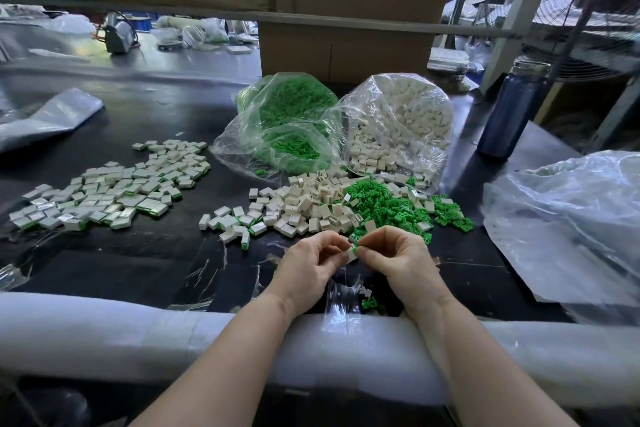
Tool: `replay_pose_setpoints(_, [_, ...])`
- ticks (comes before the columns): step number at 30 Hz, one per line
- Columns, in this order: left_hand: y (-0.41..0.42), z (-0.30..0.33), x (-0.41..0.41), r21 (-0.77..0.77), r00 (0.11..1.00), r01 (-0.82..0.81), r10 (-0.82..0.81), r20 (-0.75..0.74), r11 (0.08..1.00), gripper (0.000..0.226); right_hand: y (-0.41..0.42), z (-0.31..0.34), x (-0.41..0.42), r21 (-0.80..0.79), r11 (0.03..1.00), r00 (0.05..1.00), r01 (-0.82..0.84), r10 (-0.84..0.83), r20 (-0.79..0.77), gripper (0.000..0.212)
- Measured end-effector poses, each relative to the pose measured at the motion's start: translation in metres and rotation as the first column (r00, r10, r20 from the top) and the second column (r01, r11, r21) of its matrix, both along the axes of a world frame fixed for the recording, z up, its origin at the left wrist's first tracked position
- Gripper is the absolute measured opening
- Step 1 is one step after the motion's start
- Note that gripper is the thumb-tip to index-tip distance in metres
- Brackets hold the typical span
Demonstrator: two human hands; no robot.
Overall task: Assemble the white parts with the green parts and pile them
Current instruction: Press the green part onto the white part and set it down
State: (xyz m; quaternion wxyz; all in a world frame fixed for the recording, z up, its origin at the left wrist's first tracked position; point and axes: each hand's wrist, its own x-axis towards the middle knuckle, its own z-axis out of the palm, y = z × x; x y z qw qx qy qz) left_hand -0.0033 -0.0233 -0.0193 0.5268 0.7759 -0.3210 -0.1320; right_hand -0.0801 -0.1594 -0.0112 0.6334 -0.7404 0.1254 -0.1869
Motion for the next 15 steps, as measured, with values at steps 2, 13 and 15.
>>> replay_pose_setpoints(2, [0.0000, -0.0002, 0.0002, -0.005, 1.000, -0.001, 0.001, 0.003, 1.000, 0.012, 0.0003, -0.0006, 0.0005, -0.022, 1.000, 1.000, -0.009, 0.009, -0.006, 0.016])
replay_pose_setpoints(13, [0.0000, 0.0044, -0.0023, -0.065, 1.000, -0.020, 0.018, -0.017, 0.998, 0.014, -0.0001, -0.0023, 0.0006, -0.028, 1.000, 1.000, -0.006, 0.005, -0.020, 0.019])
replay_pose_setpoints(15, [0.0003, 0.0047, -0.0030, -0.057, 1.000, -0.015, 0.014, -0.013, 0.998, 0.013, -0.0004, -0.0023, 0.0007, -0.036, 0.999, 1.000, -0.005, 0.004, -0.022, 0.022])
